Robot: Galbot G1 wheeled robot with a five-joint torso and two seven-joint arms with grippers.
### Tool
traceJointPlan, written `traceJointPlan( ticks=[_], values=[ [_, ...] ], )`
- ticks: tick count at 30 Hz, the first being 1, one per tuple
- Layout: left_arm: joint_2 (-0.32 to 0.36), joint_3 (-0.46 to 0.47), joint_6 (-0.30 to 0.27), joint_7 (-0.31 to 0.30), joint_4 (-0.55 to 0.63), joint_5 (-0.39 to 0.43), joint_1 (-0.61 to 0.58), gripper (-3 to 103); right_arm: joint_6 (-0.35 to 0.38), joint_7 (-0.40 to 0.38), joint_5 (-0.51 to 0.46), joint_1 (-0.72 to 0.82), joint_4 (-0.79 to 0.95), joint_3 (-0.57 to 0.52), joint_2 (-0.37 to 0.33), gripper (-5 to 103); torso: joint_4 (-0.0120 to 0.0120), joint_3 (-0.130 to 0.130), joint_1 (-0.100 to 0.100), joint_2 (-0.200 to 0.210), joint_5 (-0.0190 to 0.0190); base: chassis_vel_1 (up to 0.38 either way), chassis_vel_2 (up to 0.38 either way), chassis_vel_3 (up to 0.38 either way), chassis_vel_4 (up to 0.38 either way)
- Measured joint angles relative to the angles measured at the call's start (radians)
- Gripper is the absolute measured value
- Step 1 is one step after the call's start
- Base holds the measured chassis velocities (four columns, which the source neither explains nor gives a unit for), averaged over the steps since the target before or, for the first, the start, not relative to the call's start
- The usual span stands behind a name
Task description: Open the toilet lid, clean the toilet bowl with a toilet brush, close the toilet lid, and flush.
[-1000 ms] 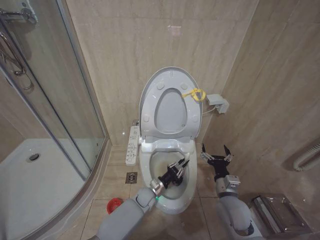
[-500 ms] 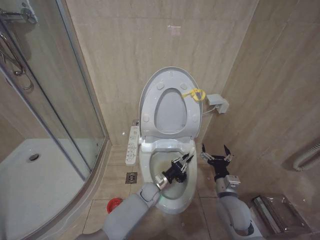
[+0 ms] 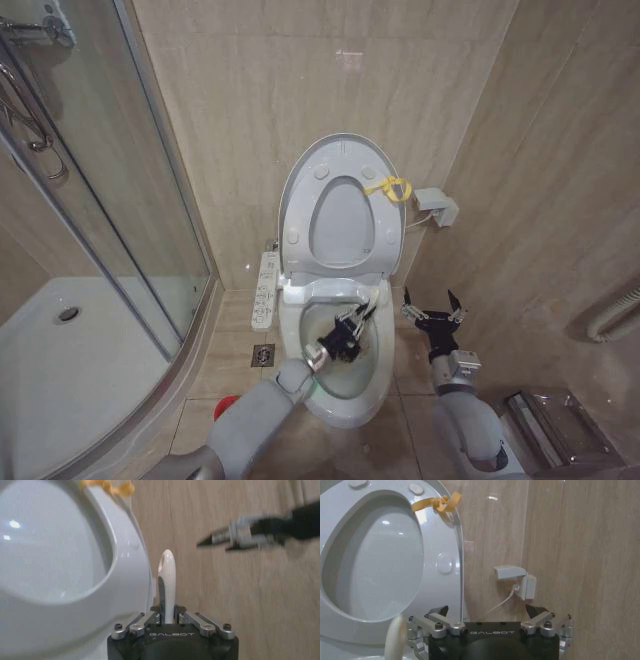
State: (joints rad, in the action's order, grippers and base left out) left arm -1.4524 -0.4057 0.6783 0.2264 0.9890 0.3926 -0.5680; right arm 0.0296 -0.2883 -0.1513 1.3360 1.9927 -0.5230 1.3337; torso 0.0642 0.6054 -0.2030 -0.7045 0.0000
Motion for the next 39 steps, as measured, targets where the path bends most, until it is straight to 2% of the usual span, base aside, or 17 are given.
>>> traceJointPlan(
  ticks=[5,10,15,22,27,31,36,39],
  values=[
    [0.002,-0.015,-0.009,-0.003,0.055,0.011,-0.042,16,0.000,0.000,0.000,0.000,0.000,0.000,0.000,100,0.0001,0.000,0.000,0.000,-0.0001,0.000,0.000,0.000,0.000],
    [0.013,-0.017,0.006,0.017,-0.004,-0.005,-0.072,16,0.000,0.000,0.000,0.000,0.000,0.000,0.000,100,-0.0004,0.000,0.000,0.000,-0.0001,0.000,0.000,0.000,0.000],
    [0.033,0.007,0.005,0.017,-0.027,-0.010,-0.049,16,0.000,0.000,0.000,0.000,0.000,0.000,0.000,100,-0.0003,0.000,0.000,0.000,0.0001,0.000,0.000,0.000,0.000],
    [0.012,0.013,-0.015,0.000,0.054,0.008,-0.051,16,0.000,0.000,0.000,0.000,0.000,0.000,0.000,100,0.0001,0.000,0.000,0.000,0.0000,0.000,0.000,0.000,0.000],
    [0.007,-0.005,-0.002,0.017,0.024,0.004,-0.082,16,0.000,0.000,0.000,0.000,0.000,0.000,0.000,100,-0.0001,0.000,0.000,0.000,0.0000,0.000,0.000,0.000,0.000],
    [0.033,-0.003,0.006,0.023,-0.009,-0.003,-0.083,16,0.000,0.000,0.000,0.000,0.000,0.000,0.000,100,-0.0006,0.000,0.000,0.000,0.0000,0.000,0.000,0.000,0.000],
    [0.048,0.010,-0.008,0.016,0.012,0.004,-0.059,16,0.000,0.000,0.000,0.000,0.000,0.000,0.000,100,-0.0004,0.000,0.000,0.000,0.0002,0.000,0.000,0.000,0.000],
    [0.027,0.023,-0.013,0.006,0.027,0.013,-0.038,16,0.000,0.000,0.000,0.000,0.000,0.000,0.000,100,-0.0001,0.000,0.000,0.000,0.0002,0.000,0.000,0.000,0.000]
  ],
)
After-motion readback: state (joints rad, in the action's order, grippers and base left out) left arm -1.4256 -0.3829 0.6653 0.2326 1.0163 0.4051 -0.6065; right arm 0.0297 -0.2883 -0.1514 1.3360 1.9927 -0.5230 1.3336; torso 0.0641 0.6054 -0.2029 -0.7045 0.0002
